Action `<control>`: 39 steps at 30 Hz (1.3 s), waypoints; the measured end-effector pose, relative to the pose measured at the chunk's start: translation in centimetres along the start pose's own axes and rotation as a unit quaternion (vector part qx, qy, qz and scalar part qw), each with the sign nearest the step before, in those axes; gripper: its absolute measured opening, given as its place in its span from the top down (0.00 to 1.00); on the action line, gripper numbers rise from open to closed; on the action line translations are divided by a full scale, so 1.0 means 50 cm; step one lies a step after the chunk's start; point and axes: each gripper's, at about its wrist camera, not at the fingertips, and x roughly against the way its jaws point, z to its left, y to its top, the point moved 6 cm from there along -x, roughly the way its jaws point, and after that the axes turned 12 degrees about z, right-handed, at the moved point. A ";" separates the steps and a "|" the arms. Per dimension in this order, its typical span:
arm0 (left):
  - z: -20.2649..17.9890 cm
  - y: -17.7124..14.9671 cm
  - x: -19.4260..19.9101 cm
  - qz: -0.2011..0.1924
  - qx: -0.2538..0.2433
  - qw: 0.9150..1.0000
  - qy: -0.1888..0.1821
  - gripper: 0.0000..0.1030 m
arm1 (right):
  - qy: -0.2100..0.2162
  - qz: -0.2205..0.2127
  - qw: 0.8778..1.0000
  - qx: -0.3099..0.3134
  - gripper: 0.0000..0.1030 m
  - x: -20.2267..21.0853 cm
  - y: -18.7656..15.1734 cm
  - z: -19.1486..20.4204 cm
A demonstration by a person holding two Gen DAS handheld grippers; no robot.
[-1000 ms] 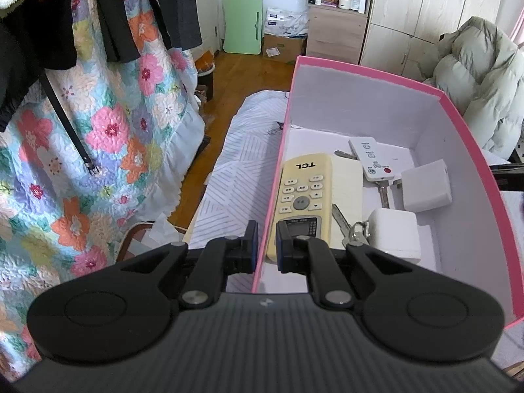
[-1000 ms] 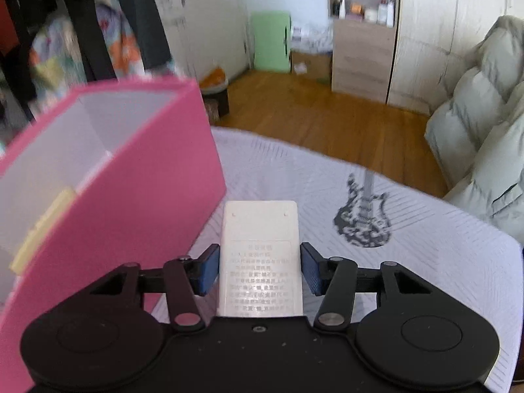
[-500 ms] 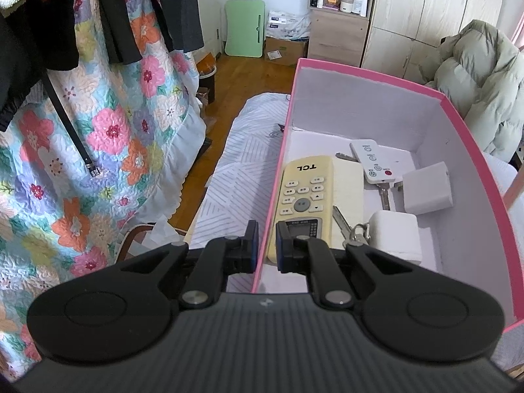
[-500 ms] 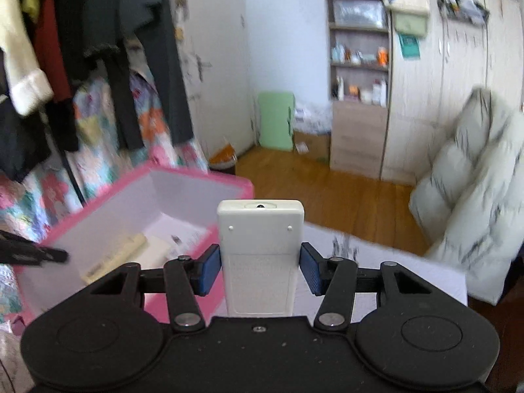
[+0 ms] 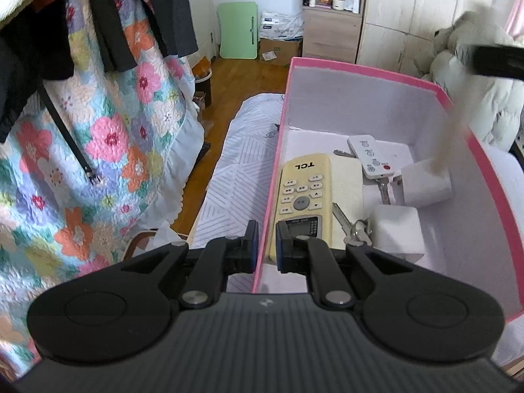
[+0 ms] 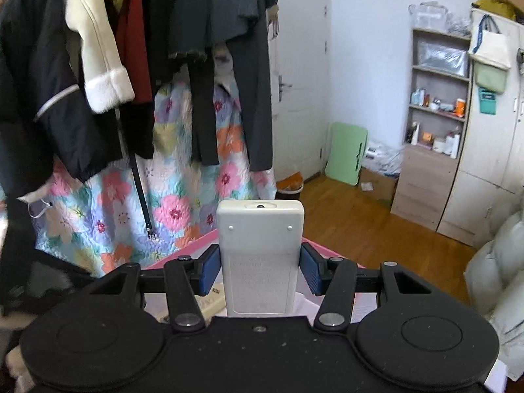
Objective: Organize rigid objects
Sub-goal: 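Grasp the cream remote with the right gripper and lift it, then lower the cream remote into the pink box and release it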
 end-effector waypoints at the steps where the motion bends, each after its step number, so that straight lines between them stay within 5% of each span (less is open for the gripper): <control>1: 0.000 -0.001 0.000 0.002 0.000 1.000 0.001 0.91 | 0.000 0.002 1.000 0.003 0.44 -0.029 0.006 0.008; 8: 0.000 0.004 0.000 0.003 0.008 1.000 0.004 0.91 | -0.001 0.054 0.999 0.007 0.44 -0.146 -0.022 0.032; 21: 0.001 0.001 -0.001 -0.005 -0.008 1.000 0.006 0.91 | -0.021 0.136 0.990 -0.006 0.44 -0.062 -0.163 0.047; 31: 0.001 -0.001 0.000 -0.005 -0.010 1.000 0.006 0.90 | -0.040 0.167 0.985 0.010 0.43 -0.058 -0.169 0.077; 34: 0.002 -0.001 0.001 -0.003 -0.009 1.000 0.002 0.90 | -0.011 0.196 0.980 0.026 0.38 -0.053 -0.178 0.106; 36: 0.002 -0.002 0.002 -0.003 -0.010 1.000 0.004 0.90 | 0.032 0.194 0.980 0.001 0.38 -0.038 -0.178 0.110; 39: 0.005 -0.002 0.004 -0.003 -0.009 1.000 0.002 0.90 | 0.027 0.148 0.988 -0.024 0.37 0.008 -0.168 0.093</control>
